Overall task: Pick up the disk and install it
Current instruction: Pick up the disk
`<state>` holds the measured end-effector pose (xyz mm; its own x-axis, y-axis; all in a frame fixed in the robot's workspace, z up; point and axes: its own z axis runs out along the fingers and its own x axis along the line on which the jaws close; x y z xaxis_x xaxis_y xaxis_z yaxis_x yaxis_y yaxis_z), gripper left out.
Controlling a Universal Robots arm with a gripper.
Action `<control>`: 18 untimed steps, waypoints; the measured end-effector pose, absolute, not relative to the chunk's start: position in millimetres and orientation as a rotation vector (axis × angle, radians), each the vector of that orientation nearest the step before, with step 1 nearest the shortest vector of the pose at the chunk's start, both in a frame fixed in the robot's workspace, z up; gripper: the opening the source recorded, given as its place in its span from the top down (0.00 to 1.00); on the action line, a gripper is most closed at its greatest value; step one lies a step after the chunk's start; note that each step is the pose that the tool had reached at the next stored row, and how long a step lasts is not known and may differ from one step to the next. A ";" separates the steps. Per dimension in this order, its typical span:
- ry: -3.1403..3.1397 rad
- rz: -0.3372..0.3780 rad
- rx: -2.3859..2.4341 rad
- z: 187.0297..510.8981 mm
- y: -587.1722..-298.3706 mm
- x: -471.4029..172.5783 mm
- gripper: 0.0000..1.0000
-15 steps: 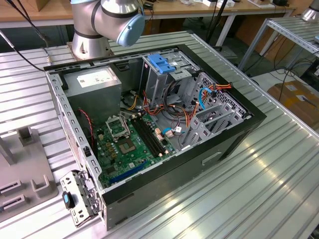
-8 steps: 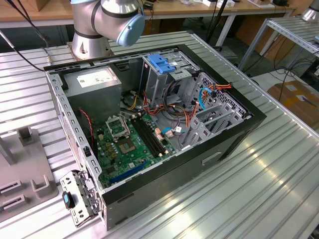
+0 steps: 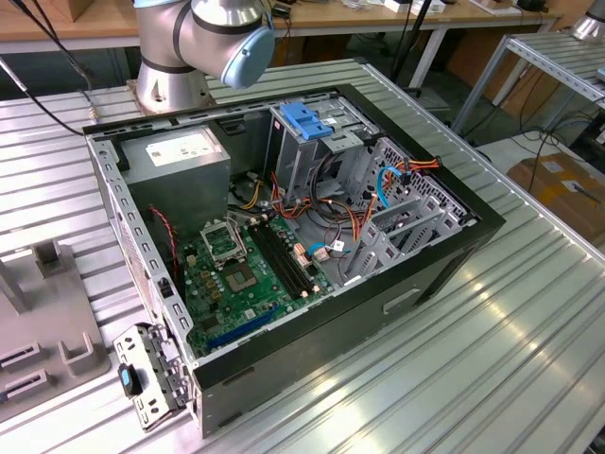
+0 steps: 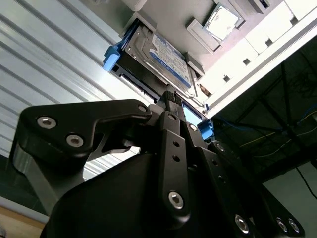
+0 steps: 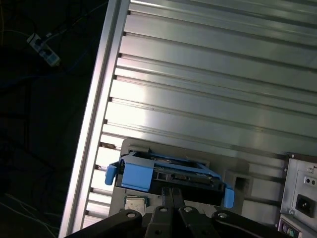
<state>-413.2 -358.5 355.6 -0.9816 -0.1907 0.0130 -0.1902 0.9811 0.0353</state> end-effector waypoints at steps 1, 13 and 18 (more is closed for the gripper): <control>-3.110 -0.053 0.299 355.6 -358.4 -413.2 0.89; -3.064 -0.050 0.595 355.5 -358.5 -413.2 0.89; -3.011 -0.048 0.815 355.3 -358.5 -413.2 0.89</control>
<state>-413.2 -358.5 355.3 -0.8633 -0.5046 0.0130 -0.5039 0.8630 0.0353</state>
